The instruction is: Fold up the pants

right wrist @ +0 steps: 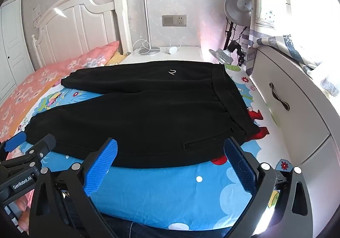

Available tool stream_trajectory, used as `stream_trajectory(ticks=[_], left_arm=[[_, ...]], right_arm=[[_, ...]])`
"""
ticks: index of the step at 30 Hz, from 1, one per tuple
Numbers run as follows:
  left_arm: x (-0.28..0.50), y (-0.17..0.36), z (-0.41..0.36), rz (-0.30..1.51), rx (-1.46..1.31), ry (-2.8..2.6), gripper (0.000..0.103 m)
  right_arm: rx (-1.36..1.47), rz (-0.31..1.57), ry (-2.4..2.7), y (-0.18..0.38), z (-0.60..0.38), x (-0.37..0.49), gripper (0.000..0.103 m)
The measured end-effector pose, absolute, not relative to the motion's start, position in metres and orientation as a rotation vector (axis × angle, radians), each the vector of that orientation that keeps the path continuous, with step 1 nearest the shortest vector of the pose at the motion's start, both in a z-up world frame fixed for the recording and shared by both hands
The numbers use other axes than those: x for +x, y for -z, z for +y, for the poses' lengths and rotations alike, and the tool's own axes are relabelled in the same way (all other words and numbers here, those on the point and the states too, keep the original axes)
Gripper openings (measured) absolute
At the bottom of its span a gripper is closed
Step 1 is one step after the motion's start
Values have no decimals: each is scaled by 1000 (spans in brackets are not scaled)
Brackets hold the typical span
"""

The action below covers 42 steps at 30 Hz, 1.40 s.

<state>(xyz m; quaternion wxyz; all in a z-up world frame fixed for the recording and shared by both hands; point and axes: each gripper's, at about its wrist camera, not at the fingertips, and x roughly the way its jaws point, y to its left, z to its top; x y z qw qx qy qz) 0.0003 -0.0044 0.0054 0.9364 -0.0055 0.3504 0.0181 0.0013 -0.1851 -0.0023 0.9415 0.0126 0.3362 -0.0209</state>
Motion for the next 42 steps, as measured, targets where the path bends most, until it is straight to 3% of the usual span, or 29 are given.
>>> stream_trajectory(ticks=[42], left_arm=[[-1, -5, -3, 713, -17, -35, 101]], right_arm=[[29, 684, 39, 0, -187, 0, 98]])
